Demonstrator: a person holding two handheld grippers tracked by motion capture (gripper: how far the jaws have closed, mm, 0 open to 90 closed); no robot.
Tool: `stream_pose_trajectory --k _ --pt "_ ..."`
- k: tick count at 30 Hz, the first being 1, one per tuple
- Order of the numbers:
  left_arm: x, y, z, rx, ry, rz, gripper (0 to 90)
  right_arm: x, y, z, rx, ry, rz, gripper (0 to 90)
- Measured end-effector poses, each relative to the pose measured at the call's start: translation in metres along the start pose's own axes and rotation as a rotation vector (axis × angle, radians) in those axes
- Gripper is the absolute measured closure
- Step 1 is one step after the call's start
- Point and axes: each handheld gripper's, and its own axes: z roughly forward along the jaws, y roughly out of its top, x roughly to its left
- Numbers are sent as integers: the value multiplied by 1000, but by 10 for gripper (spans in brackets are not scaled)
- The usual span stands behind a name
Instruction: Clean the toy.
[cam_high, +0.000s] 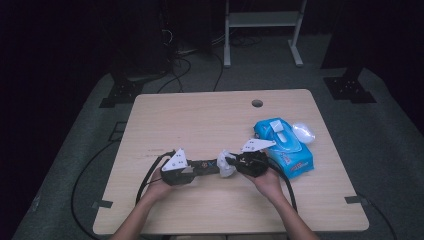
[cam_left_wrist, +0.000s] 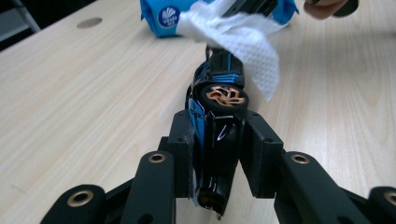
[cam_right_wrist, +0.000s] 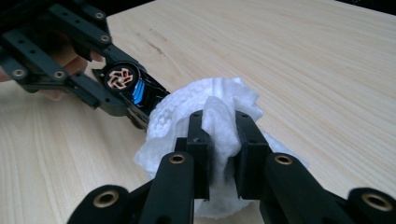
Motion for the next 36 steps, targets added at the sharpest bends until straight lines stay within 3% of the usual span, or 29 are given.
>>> stream_pose_trajectory --k 3,9,15,19,23,29,30,36 --pt "0 -2 3 -4 -1 -8 678 -1 0 0 0 -4 6 782" --pt "2 -11 7 40 -13 -22 679 1 1 2 11 -6 -10 782" --pt "1 -12 10 71 -14 2 684 -1 1 1 11 -7 -7 781" --pt "3 -14 14 93 -4 -4 680 -5 -1 -1 11 -17 8 781" --pt "5 -16 20 138 1 -3 609 -5 -1 0 10 -15 14 781" --pt "6 -17 30 154 -7 -14 576 -6 -1 0 4 -14 19 782" --pt "6 -17 35 182 -17 -16 568 -6 -1 0 5 -13 20 782" --pt "9 -11 45 188 -26 -56 520 -6 -2 0 4 -11 19 781"
